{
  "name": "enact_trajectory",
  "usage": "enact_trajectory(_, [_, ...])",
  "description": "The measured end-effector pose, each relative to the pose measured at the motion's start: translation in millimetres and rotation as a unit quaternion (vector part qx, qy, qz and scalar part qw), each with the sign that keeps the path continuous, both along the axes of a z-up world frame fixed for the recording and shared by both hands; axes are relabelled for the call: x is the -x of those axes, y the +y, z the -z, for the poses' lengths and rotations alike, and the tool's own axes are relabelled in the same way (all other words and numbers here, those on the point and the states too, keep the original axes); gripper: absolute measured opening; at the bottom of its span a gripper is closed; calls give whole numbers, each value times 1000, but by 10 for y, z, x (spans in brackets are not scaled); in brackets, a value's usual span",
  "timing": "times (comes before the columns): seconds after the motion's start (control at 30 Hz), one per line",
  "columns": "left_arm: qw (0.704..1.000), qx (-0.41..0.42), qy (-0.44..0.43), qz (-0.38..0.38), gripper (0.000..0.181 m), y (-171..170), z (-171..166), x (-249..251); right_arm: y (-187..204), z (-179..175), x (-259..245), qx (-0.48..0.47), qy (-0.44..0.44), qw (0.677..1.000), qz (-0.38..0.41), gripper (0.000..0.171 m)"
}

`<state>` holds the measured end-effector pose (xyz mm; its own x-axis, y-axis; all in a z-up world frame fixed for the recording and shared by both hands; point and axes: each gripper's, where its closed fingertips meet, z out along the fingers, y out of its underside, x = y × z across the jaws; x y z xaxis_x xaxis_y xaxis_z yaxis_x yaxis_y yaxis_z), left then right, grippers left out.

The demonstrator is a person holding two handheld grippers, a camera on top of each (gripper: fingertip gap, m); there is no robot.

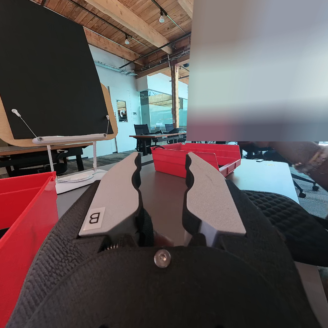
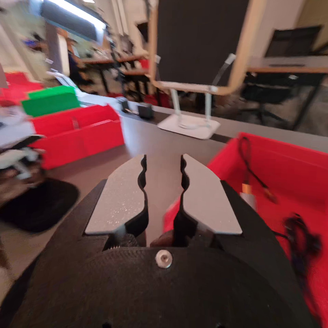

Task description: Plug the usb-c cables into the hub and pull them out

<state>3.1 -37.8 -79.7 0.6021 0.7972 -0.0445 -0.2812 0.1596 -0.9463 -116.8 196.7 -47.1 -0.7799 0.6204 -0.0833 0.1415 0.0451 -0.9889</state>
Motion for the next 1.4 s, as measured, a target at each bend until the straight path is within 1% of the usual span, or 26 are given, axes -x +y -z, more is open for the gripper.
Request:
enact_trajectory(0.03, [1000,2,0,-1,48,4,2,0,-118,-24,-176,22,10,999,-29,38])
enact_trajectory(0.1, [1000,7,0,-1,48,18,10,1,-329,20,-469,55,16,996,-69,39])
enact_trajectory(0.2, [1000,20,3,-4,48,52,18,-6,-607,239,-760,79,9,991,-106,42])
enact_trajectory(0.3, [1000,31,3,-2,48,96,20,-25,-784,604,-838,69,-7,992,-105,45])
enact_trajectory(0.37, [1000,24,2,8,48,115,-26,-60,-868,835,-851,70,-44,991,-102,44])
enact_trajectory(0.47, [999,0,9,50,48,142,-242,-211,-881,785,-837,74,-51,990,-113,47])
enact_trajectory(0.53, [997,7,10,79,48,119,-420,-334,-861,802,-821,92,-68,987,-115,47])
enact_trajectory(0.6, [994,42,17,94,48,17,-580,-441,-811,753,-809,126,-75,982,-117,45])
enact_trajectory(0.67, [992,95,11,82,48,-186,-688,-431,-744,693,-778,164,-79,977,-111,43])
enact_trajectory(0.77, [981,169,-66,62,48,-568,-673,-149,-694,631,-775,205,-79,969,-111,41])
enact_trajectory(0.83, [964,236,-109,63,49,-790,-570,142,-715,636,-787,198,-76,971,-114,41])
enact_trajectory(0.87, [949,289,-109,57,47,-898,-502,312,-739,652,-794,188,-76,972,-116,41])
enact_trajectory(0.93, [901,421,-93,49,44,-1121,-276,671,-790,682,-812,170,-78,975,-122,41])
enact_trajectory(0.97, [876,467,-105,57,42,-1226,-126,850,-801,685,-810,165,-76,976,-120,41])
enact_trajectory(1.0, [859,488,-135,76,40,-1303,22,1012,-794,665,-804,170,-68,977,-113,40])
enact_trajectory(1.07, [842,475,-209,149,32,-1325,262,1218,-752,603,-785,192,-49,976,-96,34])
enact_trajectory(1.1, [829,470,-241,184,30,-1326,376,1290,-730,586,-772,200,-45,975,-90,33])
enact_trajectory(1.13, [814,477,-264,202,28,-1351,501,1376,-718,579,-761,205,-45,974,-87,32])
enact_trajectory(1.27, [729,575,-298,221,29,-1587,1046,1636,-730,604,-720,206,-63,972,-89,32])
enact_trajectory(1.33, [708,598,-303,224,31,-1649,1194,1712,-742,618,-704,203,-69,973,-88,32])
enact_trajectory(1.4, [701,602,-305,230,32,-1655,1269,1766,-747,627,-686,202,-72,973,-86,31])
